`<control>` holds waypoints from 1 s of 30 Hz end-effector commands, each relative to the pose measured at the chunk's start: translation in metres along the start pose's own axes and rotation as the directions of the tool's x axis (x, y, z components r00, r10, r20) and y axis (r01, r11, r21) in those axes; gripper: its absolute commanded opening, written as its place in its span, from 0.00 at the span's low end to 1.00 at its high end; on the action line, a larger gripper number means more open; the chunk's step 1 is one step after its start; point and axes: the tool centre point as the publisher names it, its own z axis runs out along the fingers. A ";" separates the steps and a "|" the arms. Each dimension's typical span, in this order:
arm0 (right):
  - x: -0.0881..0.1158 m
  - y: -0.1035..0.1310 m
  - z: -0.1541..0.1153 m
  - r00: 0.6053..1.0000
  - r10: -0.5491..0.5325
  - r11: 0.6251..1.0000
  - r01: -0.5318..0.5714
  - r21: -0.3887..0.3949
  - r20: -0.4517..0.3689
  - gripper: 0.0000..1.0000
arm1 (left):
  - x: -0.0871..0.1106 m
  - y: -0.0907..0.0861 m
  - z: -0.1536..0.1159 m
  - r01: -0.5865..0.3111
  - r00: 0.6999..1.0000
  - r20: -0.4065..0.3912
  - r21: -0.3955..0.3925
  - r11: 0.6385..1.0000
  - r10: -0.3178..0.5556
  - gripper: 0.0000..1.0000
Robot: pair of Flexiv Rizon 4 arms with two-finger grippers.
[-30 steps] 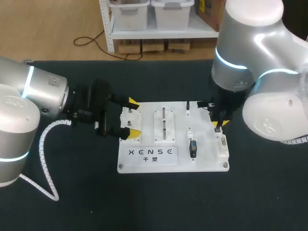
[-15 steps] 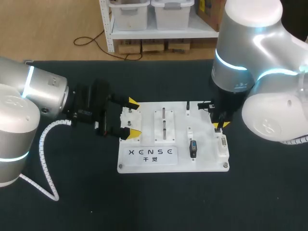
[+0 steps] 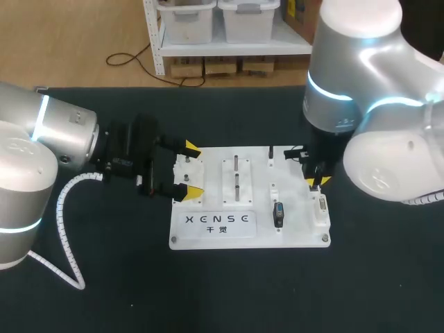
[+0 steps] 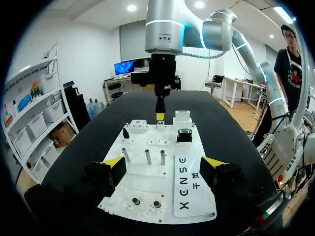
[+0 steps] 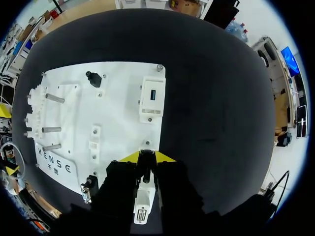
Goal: Insert the Ethernet cable into its matching sockets.
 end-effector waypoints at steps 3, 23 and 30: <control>0.001 0.002 0.015 1.000 -0.004 1.000 0.004 0.006 -0.007 0.00 | 0.002 0.000 0.000 -0.002 1.000 0.005 -0.001 1.000 0.002 1.00; -0.002 0.000 -0.002 0.999 -0.009 1.000 0.008 0.019 0.040 1.00 | 0.002 0.000 0.000 -0.002 1.000 0.005 -0.001 1.000 0.002 1.00; -0.002 0.000 -0.002 0.999 -0.009 1.000 0.008 0.019 0.040 1.00 | 0.002 0.000 0.000 -0.002 1.000 0.005 -0.001 1.000 0.002 1.00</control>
